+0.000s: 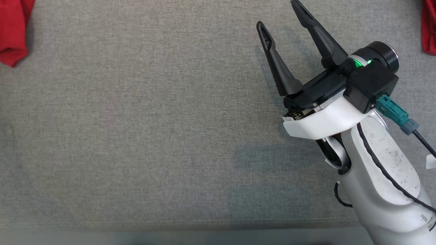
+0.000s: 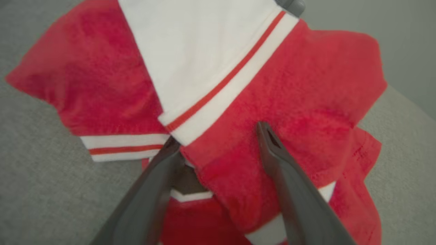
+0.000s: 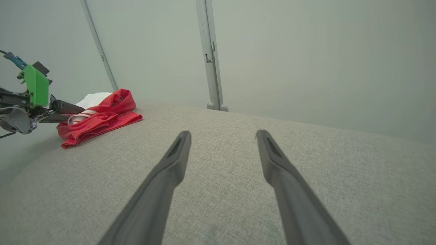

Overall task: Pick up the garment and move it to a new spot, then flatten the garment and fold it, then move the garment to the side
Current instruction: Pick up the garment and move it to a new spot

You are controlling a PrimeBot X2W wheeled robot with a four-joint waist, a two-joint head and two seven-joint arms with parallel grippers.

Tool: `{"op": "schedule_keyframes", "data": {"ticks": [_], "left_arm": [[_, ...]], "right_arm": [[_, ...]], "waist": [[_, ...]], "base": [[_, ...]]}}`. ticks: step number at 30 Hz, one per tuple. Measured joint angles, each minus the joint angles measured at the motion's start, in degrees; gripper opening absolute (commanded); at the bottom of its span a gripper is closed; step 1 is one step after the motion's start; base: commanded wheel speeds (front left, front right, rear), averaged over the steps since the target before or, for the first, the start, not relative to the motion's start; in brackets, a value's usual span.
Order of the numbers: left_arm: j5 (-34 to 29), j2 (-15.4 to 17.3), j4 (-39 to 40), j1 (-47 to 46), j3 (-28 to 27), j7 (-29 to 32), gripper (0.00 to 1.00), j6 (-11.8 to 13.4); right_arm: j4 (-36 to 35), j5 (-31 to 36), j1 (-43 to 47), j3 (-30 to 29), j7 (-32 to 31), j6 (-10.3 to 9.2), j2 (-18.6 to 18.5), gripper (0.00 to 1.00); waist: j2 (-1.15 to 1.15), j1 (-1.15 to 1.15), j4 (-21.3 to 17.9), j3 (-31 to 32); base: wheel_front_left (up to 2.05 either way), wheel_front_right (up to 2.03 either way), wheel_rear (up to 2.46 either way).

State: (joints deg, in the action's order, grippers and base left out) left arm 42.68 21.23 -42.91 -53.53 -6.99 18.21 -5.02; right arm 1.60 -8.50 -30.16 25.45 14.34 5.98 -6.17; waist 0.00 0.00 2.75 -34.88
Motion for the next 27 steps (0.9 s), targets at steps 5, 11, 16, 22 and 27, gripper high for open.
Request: {"op": "schedule_keyframes", "data": {"ticks": [5, 11, 16, 22, 27], "left_arm": [[-0.6, 0.7, -3.1, -1.8, 2.4, 3.5, 0.89, 0.3], [-1.1, 0.7, -5.4, -4.0, 3.3, 4.1, 0.0, 0.4], [-1.1, -0.3, -6.1, -4.6, 3.4, 2.4, 0.0, -0.2], [-1.2, -0.6, -6.4, -5.3, 3.9, -1.3, 0.0, -1.4], [-1.4, -0.8, -6.7, -5.1, 5.5, -3.7, 0.0, -2.0]], "right_arm": [[0.7, 0.0, 0.0, -1.0, 0.1, -0.01, 0.0, 1.0], [1.8, 0.0, 0.0, -1.4, 0.1, -0.02, 0.0, 1.0], [2.0, 0.0, -0.1, -1.5, 0.1, -0.02, 0.2, 1.0], [2.1, 0.0, -0.2, -1.6, 0.1, -0.02, 0.5, 1.0], [2.5, -0.4, -0.2, -2.1, 0.3, -0.01, 0.8, 1.0]], "waist": [[0.0, 0.0, -1.6, -1.3], [0.0, 0.0, -1.7, -0.8], [0.0, 0.0, -1.2, 0.3], [0.0, 0.0, -0.8, 2.5], [0.0, 0.0, -0.7, 4.9]], "base": [[0.0, 0.0, 0.0], [0.0, 0.0, 0.0], [0.0, 0.0, 0.0], [0.0, 0.0, 0.0], [0.0, 0.0, 0.0]]}}
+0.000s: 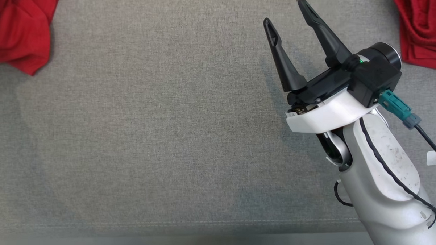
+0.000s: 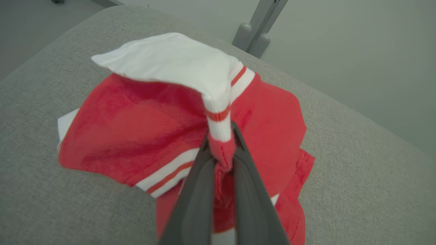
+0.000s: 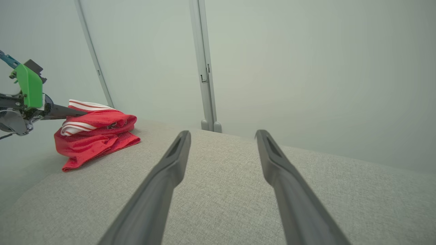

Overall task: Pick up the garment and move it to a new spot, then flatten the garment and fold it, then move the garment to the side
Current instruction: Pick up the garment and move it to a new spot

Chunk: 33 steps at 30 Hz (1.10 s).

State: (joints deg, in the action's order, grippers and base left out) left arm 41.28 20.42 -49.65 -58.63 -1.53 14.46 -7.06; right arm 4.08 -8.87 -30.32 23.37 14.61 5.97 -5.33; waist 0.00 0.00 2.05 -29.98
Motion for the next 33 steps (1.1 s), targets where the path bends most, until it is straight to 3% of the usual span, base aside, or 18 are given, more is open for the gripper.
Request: {"op": "schedule_keyframes", "data": {"ticks": [6, 16, 24, 33], "left_arm": [[-0.2, -0.1, 0.8, 2.0, 2.4, -2.8, 0.0, -0.1], [1.2, -2.0, 12.3, 7.6, 12.6, -7.1, 0.0, -0.1], [5.1, -2.7, 19.2, 14.6, 17.5, -9.5, 0.0, -0.1], [8.1, -8.2, 25.7, 25.6, 25.5, -11.1, 0.0, -0.1]], "right_arm": [[0.0, -1.3, 0.5, -1.7, 0.0, 0.0, 0.3, 1.0], [0.4, -3.8, 5.8, -5.0, 0.0, -0.03, 0.9, 1.0], [1.5, -5.0, 10.3, -6.3, 0.0, -0.02, 1.3, 1.0], [1.9, -5.8, 16.0, -8.4, 0.0, -0.01, 1.6, 1.0]], "waist": [[0.0, 0.0, -0.1, 3.8], [0.0, 0.0, -1.1, 11.1], [0.0, 0.0, -2.2, 17.1], [0.0, 0.0, -3.9, 23.2]], "base": [[0.0, 0.0, 0.0], [0.0, 0.0, 0.0], [0.0, 0.0, 0.0], [0.0, 0.0, 0.0]]}}
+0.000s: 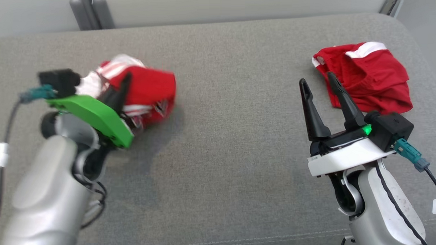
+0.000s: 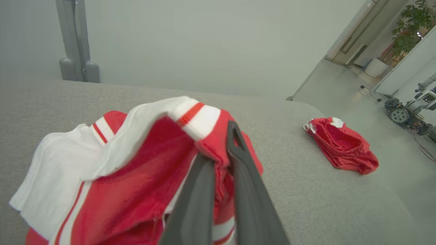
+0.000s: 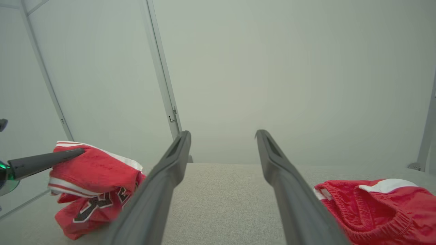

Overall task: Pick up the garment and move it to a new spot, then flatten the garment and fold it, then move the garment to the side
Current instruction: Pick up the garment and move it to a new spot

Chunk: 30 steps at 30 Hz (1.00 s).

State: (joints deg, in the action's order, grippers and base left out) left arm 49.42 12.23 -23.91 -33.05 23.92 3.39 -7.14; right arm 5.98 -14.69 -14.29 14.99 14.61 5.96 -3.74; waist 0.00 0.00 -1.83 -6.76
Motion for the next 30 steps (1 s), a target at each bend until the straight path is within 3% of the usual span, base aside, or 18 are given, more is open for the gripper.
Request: {"op": "schedule_keyframes", "data": {"ticks": [16, 21, 22, 23, 24, 25, 30], "left_arm": [[-0.3, -7.4, 3.1, 7.1, 8.7, -4.9, 0.0, 0.0], [-0.8, -8.2, 1.5, 8.5, 13.2, -5.4, 0.0, 0.0], [-0.8, -8.3, 1.0, 8.5, 13.7, -5.5, 0.07, 0.0], [-0.8, -8.3, 0.5, 8.5, 14.1, -5.5, 0.37, 0.0], [-0.8, -8.3, 0.0, 8.7, 14.3, -5.6, 0.79, 0.0], [-0.9, -8.3, -0.4, 8.9, 14.5, -6.1, 1.0, 0.0], [-1.3, -8.2, -1.7, 9.1, 15.6, -7.1, 1.0, 0.0]], "right_arm": [[-0.8, 0.1, 1.7, 0.8, 0.0, 0.26, 0.0, 1.0], [-0.8, 0.1, 2.0, 0.8, 0.0, 0.55, 0.0, 1.0], [-0.7, 0.1, 2.0, 0.8, 0.0, 0.55, 0.0, 1.0], [-0.7, 0.1, 2.0, 0.8, 0.0, 0.55, 0.0, 1.0], [-0.7, 0.2, 2.0, 0.8, 0.0, 0.55, 0.0, 1.0], [-0.7, 0.2, 2.0, 0.8, 0.0, 0.56, 0.0, 1.0], [-1.0, 0.6, 2.0, 0.1, 0.0, 0.56, -0.5, 1.0]], "waist": [[0.0, 0.0, -4.1, 2.2], [0.0, 0.0, -5.3, 1.7], [0.0, 0.0, -5.5, 1.6], [0.0, 0.0, -5.7, 1.6], [0.0, 0.0, -5.8, 1.5], [0.0, 0.0, -6.0, 1.5], [0.0, 0.0, -6.2, 1.2]], "base": [[0.0, 0.0, 0.0], [0.0, 0.0, 0.0], [0.0, 0.0, 0.0], [0.0, 0.0, 0.0], [0.0, 0.0, 0.0], [0.0, 0.0, 0.0], [0.0, 0.0, 0.0]]}}
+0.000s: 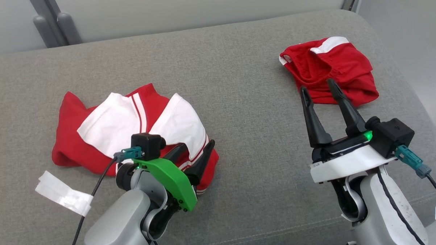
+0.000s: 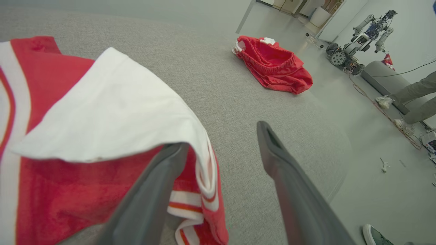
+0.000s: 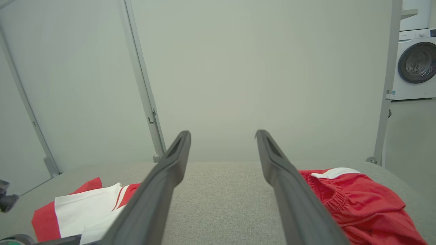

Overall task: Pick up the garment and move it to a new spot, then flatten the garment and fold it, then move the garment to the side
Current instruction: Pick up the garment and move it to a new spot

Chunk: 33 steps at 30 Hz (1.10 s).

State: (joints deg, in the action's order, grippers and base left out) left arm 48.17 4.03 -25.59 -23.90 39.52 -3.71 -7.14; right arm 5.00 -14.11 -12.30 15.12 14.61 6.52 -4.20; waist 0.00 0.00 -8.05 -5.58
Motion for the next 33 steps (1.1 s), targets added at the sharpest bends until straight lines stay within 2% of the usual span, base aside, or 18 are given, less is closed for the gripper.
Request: {"op": "schedule_keyframes", "data": {"ticks": [10, 16, 20, 25, 33], "left_arm": [[-0.5, 1.5, 2.3, -0.3, -1.0, -4.6, 1.0, 0.0], [-0.9, 4.9, 2.1, -0.1, -3.7, -7.6, 1.0, 0.0], [-3.3, 6.9, 2.1, 1.0, -4.4, -8.5, 1.0, 0.1], [-5.6, 9.7, 2.2, 3.2, -6.4, -10.1, 1.0, 2.3], [-6.6, 9.9, 5.1, 6.8, -12.3, -10.8, 1.0, 5.7]], "right_arm": [[-0.7, 0.0, 1.2, -2.1, 0.0, 0.0, -0.3, 1.0], [-0.5, 0.0, 2.2, -1.5, 0.0, 0.01, -0.1, 1.0], [-0.1, 0.0, 2.8, -0.7, 0.0, 0.01, 0.0, 1.0], [0.6, 0.0, 3.9, 2.0, 0.0, 0.03, 0.2, 1.0], [1.5, 0.0, 5.0, 5.4, 0.0, 0.53, 0.4, 1.0]], "waist": [[0.0, 0.0, 1.7, -0.3], [0.0, 0.0, 3.2, 0.5], [0.0, 0.0, 3.8, 1.1], [0.0, 0.0, 4.3, 1.4], [0.0, 0.0, 4.9, 1.3]], "base": [[0.0, 0.0, 0.0], [0.0, 0.0, 0.0], [0.0, 0.0, 0.0], [0.0, 0.0, 0.0], [0.0, 0.0, 0.0]]}}
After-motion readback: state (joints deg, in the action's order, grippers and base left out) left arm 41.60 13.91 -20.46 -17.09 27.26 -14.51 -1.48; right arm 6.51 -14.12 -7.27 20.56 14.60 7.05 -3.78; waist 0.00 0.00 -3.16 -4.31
